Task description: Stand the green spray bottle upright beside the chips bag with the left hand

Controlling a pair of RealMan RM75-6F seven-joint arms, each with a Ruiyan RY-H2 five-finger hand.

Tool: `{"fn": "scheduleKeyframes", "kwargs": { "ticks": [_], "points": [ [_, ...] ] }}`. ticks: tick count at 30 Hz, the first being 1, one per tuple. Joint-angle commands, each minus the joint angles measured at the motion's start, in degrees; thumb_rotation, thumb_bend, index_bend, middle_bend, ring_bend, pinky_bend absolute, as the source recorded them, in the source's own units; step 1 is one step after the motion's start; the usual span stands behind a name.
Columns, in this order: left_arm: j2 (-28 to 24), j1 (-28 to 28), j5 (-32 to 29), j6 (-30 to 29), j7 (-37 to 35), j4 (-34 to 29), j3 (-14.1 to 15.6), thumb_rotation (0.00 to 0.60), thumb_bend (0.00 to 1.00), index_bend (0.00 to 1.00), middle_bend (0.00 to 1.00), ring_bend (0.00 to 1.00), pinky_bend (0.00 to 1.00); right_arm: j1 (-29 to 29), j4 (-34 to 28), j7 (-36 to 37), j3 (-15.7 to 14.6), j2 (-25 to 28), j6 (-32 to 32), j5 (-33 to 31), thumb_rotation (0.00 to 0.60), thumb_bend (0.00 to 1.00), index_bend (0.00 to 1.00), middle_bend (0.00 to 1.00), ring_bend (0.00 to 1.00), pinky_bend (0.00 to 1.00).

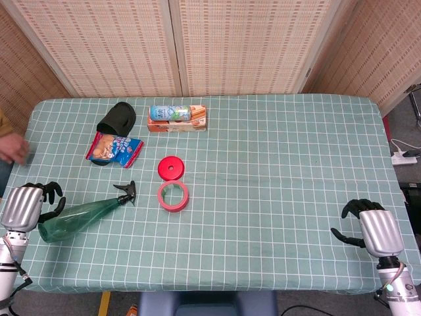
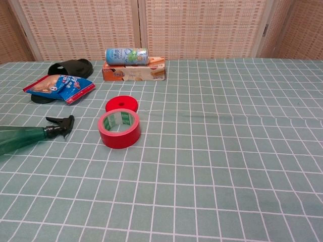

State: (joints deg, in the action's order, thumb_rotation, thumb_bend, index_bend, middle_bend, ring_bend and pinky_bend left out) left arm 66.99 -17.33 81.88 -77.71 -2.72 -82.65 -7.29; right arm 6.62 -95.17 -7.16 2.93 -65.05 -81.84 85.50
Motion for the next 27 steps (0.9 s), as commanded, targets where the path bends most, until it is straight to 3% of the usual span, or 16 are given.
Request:
{"fn": "scheduleKeyframes", "kwargs": {
  "ticks": [1,19,25,27],
  "points": [
    [0.0,0.0,0.0,0.0,0.0,0.0,0.0,0.600,0.38,0.56,0.66,0.61,0.56,0.0,0.0,0.0,0.0,0.0,0.0,0.0,0.600,0.11,0.56,0.40,0.33,0.41],
    [0.1,0.0,-0.4,0.7,-0.7,-0.1,0.2,0.600,0.38,0.56,0.66,0.61,0.56,0.1,-0.4,-1.0,0.1,-0.2,0.2,-0.2,0.600,0.11,0.56,0.40,0.33,0.41],
    [-1.4,0.8,1.2,0.1,3.1,-5.9,1.8,0.600,0.37,0.53,0.63,0.58,0.56,0.3,-0.7,-1.2,0.1,0.1,0.7,-0.5,0.600,0.11,0.56,0.40,0.33,0.41],
    [-3.0,1.2,-1.5,2.7,7.3,-11.1,2.8,0.600,0.33,0.44,0.55,0.50,0.51,0.2,-0.6,-1.0,0.0,0.2,0.6,-0.4,0.600,0.11,0.56,0.40,0.33,0.41]
  ]
}}
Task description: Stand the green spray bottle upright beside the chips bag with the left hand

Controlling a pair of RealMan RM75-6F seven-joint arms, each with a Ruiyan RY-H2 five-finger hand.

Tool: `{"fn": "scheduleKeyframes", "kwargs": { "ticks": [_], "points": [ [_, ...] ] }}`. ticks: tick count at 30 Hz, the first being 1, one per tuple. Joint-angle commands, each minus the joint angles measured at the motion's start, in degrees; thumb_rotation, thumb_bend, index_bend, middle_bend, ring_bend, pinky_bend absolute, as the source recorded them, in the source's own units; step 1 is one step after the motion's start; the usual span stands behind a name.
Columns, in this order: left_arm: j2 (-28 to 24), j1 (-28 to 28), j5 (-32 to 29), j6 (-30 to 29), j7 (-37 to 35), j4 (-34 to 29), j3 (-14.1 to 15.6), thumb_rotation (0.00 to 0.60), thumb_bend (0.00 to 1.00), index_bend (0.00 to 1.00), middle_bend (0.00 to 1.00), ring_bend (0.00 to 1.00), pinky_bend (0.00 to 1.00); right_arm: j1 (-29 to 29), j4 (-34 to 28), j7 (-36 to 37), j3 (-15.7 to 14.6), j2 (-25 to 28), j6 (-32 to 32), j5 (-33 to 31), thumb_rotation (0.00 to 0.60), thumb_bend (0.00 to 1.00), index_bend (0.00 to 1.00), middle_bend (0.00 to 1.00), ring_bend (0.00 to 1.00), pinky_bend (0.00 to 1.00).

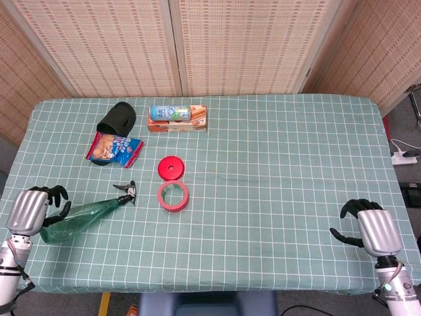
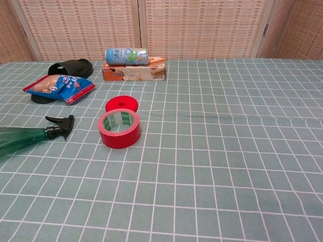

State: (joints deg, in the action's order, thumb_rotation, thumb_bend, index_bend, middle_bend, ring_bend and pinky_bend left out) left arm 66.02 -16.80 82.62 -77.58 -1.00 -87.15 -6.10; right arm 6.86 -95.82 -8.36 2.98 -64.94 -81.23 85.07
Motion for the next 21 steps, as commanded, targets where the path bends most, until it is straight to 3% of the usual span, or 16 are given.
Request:
{"fn": "scheduleKeyframes", "kwargs": {
  "ticks": [1,3,5,6,13,21],
  "points": [
    [-3.5,0.5,-5.5,5.4,8.8,-10.6,2.2,0.600,0.31,0.39,0.50,0.45,0.48,0.0,0.0,0.5,-0.1,0.1,0.0,0.1,0.600,0.11,0.56,0.40,0.33,0.41],
    [-6.4,-0.6,-12.4,10.5,15.1,-17.1,2.7,0.600,0.24,0.16,0.29,0.21,0.31,0.0,0.1,0.8,-0.1,0.2,0.1,0.3,0.600,0.11,0.56,0.40,0.33,0.41],
    [-8.1,-2.4,-20.6,12.6,22.0,-23.1,1.9,0.600,0.22,0.03,0.15,0.07,0.21,0.0,0.2,1.0,-0.2,0.3,0.2,0.3,0.600,0.11,0.56,0.40,0.33,0.41],
    [-8.1,-3.0,-23.6,12.3,24.8,-24.9,1.4,0.600,0.22,0.01,0.12,0.04,0.19,0.1,0.1,1.1,-0.2,0.4,0.3,0.3,0.600,0.11,0.56,0.40,0.33,0.41],
    [-0.4,-7.4,-36.4,-0.3,42.2,-28.8,-3.2,0.600,0.24,0.06,0.15,0.08,0.20,0.2,0.1,2.7,-0.5,1.0,0.8,0.8,0.600,0.11,0.57,0.40,0.33,0.41],
    [5.8,-12.8,-48.1,-4.8,50.2,-30.3,-7.3,0.600,0.26,0.12,0.20,0.12,0.22,0.5,-0.6,0.3,-0.1,0.9,1.5,-0.8,0.600,0.11,0.55,0.40,0.32,0.39]
  ]
}}
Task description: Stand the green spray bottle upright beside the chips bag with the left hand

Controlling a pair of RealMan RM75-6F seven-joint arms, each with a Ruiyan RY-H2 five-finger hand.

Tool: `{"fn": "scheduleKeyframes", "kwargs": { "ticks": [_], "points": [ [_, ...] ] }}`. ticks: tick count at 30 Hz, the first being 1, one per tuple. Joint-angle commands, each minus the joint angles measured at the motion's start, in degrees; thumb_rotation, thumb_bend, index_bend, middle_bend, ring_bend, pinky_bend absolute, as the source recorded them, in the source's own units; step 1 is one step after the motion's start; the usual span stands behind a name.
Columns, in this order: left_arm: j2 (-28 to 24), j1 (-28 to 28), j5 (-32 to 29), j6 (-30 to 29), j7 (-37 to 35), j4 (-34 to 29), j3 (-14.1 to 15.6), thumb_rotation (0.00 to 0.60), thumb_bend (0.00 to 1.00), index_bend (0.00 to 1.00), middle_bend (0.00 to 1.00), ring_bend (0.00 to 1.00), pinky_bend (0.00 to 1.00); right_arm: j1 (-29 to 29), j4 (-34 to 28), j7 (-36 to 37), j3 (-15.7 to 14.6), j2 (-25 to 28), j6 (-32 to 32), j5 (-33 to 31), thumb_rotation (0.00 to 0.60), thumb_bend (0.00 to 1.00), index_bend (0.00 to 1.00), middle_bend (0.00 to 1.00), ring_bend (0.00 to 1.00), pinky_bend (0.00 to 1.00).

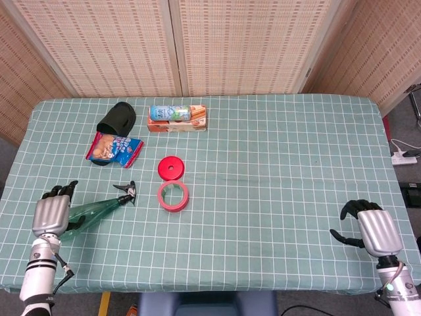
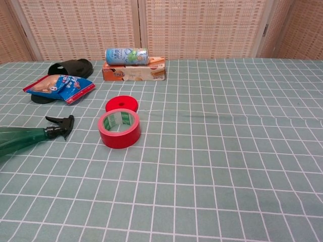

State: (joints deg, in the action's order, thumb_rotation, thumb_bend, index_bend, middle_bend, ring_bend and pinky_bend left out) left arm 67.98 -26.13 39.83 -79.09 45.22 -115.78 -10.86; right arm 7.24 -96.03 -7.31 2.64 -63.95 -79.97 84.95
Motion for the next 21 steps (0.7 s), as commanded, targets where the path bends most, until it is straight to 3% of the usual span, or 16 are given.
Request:
{"fn": "scheduleKeyframes", "kwargs": {
  "ticks": [1,10,21],
  "points": [
    [5.3,-4.3,-6.2,-4.3,5.2,-1.6,-2.9,0.600,0.26,0.12,0.20,0.12,0.23,0.1,-0.6,-1.0,0.2,-0.1,0.4,-0.9,0.600,0.11,0.55,0.40,0.32,0.39],
    [15.5,-7.9,-6.4,-12.2,10.4,2.8,-2.4,0.600,0.27,0.17,0.26,0.16,0.23,0.5,-1.0,-1.5,0.4,0.1,1.3,-2.0,0.600,0.11,0.55,0.40,0.32,0.39],
    [18.2,-8.4,-11.3,-12.7,10.9,4.8,-3.8,0.600,0.28,0.18,0.26,0.17,0.23,0.7,-1.9,-1.8,0.4,0.6,2.0,-2.6,0.600,0.11,0.55,0.40,0.32,0.39]
  ]
}}
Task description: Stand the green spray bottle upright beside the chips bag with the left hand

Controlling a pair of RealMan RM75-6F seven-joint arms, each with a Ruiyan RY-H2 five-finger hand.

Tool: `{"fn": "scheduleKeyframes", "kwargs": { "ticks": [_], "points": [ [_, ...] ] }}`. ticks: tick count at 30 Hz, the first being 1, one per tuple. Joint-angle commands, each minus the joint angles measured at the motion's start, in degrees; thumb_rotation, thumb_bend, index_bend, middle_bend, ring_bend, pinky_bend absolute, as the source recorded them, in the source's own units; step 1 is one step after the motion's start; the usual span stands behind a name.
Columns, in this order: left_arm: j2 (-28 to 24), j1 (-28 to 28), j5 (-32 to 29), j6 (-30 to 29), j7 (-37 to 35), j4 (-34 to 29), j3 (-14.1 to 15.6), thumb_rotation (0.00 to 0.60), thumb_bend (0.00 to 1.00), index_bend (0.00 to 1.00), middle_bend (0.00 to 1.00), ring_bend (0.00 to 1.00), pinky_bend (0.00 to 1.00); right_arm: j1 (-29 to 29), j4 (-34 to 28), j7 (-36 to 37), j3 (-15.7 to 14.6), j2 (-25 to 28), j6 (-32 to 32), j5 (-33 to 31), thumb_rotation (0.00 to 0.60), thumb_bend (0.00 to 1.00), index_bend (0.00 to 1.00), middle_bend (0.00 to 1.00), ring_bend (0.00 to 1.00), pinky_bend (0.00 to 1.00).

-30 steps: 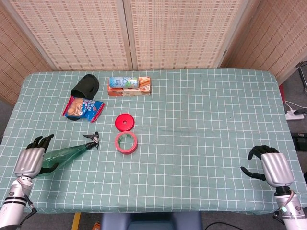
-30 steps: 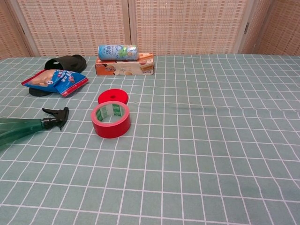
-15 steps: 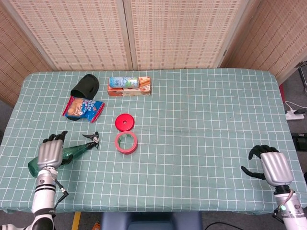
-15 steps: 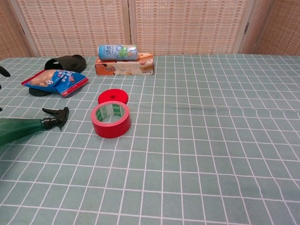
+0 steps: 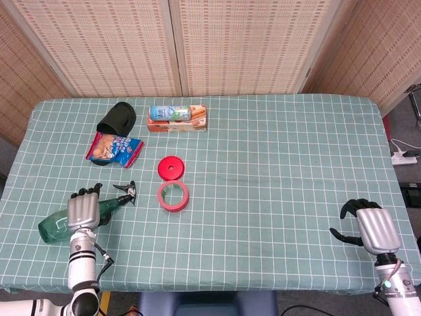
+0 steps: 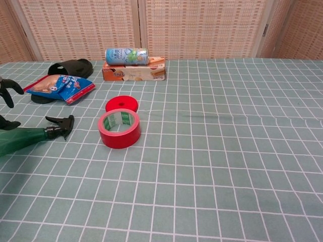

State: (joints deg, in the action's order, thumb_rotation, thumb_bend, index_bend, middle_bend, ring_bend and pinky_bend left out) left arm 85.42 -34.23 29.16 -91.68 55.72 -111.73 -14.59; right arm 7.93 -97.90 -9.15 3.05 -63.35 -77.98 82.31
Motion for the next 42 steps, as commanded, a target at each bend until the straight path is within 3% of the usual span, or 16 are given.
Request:
{"fn": "scheduleKeyframes", "kwargs": {
  "ticks": [1,13,28,35,42],
  "points": [
    [1.2,-0.4,-1.1,0.0,0.5,1.3,0.0,0.600,0.28,0.18,0.26,0.17,0.22,0.0,0.0,0.2,0.0,0.0,0.0,0.0,0.600,0.11,0.55,0.40,0.32,0.39],
    [3.1,-0.3,-1.0,5.4,-4.7,8.5,-0.6,0.600,0.28,0.24,0.28,0.18,0.24,0.2,-0.3,1.0,-0.2,0.6,0.6,-0.1,0.600,0.11,0.55,0.40,0.32,0.39],
    [-1.1,0.5,-4.6,7.5,-5.6,6.4,-1.7,0.600,0.28,0.28,0.28,0.18,0.24,0.4,-0.3,1.7,-0.4,0.8,0.8,0.2,0.600,0.11,0.55,0.40,0.32,0.39],
    [-3.5,0.7,-8.7,9.1,-6.0,5.2,-2.8,0.600,0.40,0.31,0.28,0.18,0.28,-0.1,-0.3,1.9,-0.4,0.9,0.2,0.1,0.600,0.11,0.55,0.40,0.32,0.39],
    [-3.6,-0.1,-11.8,10.1,-6.2,7.0,-3.3,0.600,0.46,0.28,0.28,0.18,0.29,-0.5,-0.1,2.6,-0.5,1.0,-0.4,0.1,0.600,0.11,0.55,0.40,0.32,0.39]
  ]
}}
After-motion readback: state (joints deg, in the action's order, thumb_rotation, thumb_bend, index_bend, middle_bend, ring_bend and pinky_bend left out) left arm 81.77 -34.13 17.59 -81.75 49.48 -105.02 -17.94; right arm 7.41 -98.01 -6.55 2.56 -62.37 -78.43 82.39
